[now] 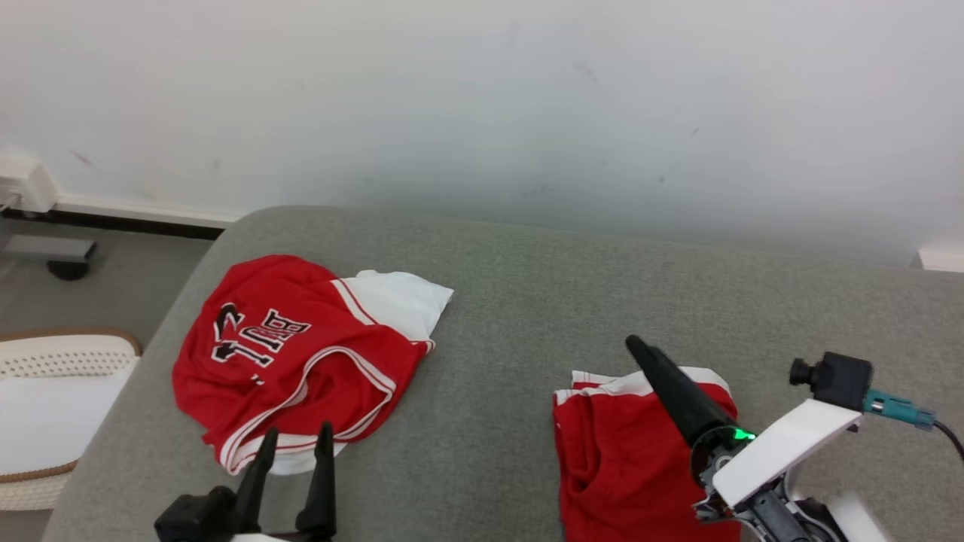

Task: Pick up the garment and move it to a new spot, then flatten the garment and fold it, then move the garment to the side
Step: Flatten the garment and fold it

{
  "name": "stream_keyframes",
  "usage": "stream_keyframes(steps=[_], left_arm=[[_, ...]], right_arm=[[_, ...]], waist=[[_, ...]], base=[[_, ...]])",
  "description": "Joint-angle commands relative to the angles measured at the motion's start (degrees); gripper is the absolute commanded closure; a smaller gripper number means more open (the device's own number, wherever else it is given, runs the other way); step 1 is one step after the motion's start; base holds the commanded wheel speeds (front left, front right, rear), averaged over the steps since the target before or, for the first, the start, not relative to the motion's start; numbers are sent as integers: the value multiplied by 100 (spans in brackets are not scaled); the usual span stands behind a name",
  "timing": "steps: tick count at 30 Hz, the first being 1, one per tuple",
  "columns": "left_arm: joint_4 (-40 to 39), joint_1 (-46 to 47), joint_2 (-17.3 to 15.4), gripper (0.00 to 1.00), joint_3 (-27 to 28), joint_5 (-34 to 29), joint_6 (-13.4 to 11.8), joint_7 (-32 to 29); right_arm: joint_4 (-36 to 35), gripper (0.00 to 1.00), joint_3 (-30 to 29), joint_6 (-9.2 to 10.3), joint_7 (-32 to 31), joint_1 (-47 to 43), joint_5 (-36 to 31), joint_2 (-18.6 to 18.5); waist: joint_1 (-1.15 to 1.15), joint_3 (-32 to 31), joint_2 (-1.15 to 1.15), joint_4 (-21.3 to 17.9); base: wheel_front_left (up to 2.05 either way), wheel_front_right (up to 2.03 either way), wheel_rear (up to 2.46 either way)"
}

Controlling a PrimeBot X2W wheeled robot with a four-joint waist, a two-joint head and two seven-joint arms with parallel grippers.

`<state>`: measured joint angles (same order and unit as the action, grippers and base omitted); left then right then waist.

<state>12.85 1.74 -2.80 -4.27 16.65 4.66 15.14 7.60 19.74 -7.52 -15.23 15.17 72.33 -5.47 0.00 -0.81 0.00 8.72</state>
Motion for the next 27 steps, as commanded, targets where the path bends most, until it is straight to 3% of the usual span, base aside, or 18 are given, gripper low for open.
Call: stream_keyframes(steps=[1,8,11,15,19,27], left_arm=[[-27,46,-19,0,36,-21,-2,0],[-164,115,-19,0,200,-111,-15,0],[-208,122,-17,0,246,-141,-27,0],[-247,111,-20,0,307,-166,-48,0],[-290,58,-20,0,394,-135,-105,0],[-339,-99,-20,0,420,-91,-192,0]], right_arm=[[-285,0,27,7,180,-80,-17,-188],[-993,0,51,6,1371,-163,-791,-920],[-891,0,-27,6,1931,-205,-1377,-1238],[-566,0,-213,6,2456,-294,-2006,-1397],[-154,0,-442,6,2770,-420,-2746,-1400],[268,0,-781,7,3028,-795,-3678,-1027]], waist=[[0,0,0,-182],[0,-9,0,-666],[0,-10,0,-846],[0,-6,0,-1041],[0,18,0,-1212],[0,16,0,-1356]], base=[[0,0,0],[0,0,0],[0,0,0],[0,0,0],[0,0,0],[0,0,0]])
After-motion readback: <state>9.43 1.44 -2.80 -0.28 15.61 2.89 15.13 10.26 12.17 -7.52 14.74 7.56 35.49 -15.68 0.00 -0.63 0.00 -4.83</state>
